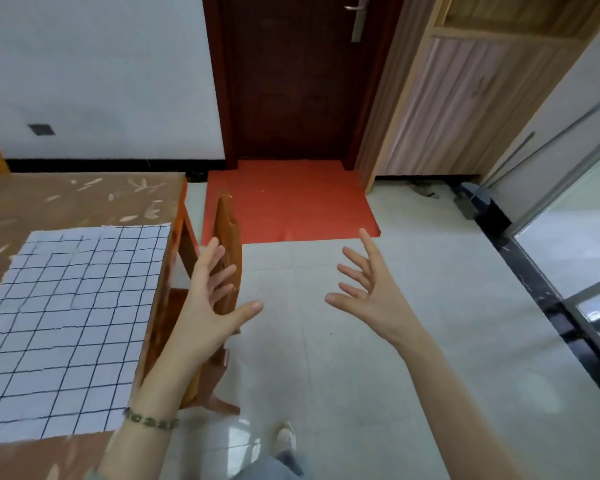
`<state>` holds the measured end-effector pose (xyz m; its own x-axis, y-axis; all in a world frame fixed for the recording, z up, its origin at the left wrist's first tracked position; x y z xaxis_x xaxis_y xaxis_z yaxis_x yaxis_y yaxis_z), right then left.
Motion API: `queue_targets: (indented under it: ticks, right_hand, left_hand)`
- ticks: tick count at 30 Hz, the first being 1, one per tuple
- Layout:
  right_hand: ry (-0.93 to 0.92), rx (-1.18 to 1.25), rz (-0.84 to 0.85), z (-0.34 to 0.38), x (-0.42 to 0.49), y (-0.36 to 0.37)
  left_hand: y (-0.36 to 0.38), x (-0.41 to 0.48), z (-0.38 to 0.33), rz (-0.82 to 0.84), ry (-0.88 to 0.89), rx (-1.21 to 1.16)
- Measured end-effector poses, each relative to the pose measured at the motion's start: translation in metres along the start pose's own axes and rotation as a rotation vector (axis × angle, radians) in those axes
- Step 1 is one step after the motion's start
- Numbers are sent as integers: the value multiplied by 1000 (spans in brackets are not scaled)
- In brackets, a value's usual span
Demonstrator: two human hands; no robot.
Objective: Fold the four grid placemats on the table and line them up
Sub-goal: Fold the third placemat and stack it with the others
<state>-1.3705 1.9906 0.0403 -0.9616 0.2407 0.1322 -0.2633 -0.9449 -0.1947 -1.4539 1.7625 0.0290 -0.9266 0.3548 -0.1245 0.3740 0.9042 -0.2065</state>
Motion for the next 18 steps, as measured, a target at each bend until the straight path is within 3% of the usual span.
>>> queue_targets:
  ticks: [11,18]
  right_hand:
    - [-22,11,259,-22,171,-4]
    - [-98,50,554,-40,294,28]
  left_hand:
    - [-2,117,-17,-170,-51,9]
    - [-17,157,1,-472,-183,-100]
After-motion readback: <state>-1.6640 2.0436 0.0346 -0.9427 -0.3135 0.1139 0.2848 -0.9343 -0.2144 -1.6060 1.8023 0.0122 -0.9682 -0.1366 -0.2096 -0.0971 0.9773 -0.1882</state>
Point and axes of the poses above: each hand's wrist, its own x-axis towards the middle knuckle, its own y-axis out of the palm, z = x × y, the point moved 6 cm from there along x, towards the middle knuckle, and after that the axes turned 13 degrees about -y, right-handed, at the moved point
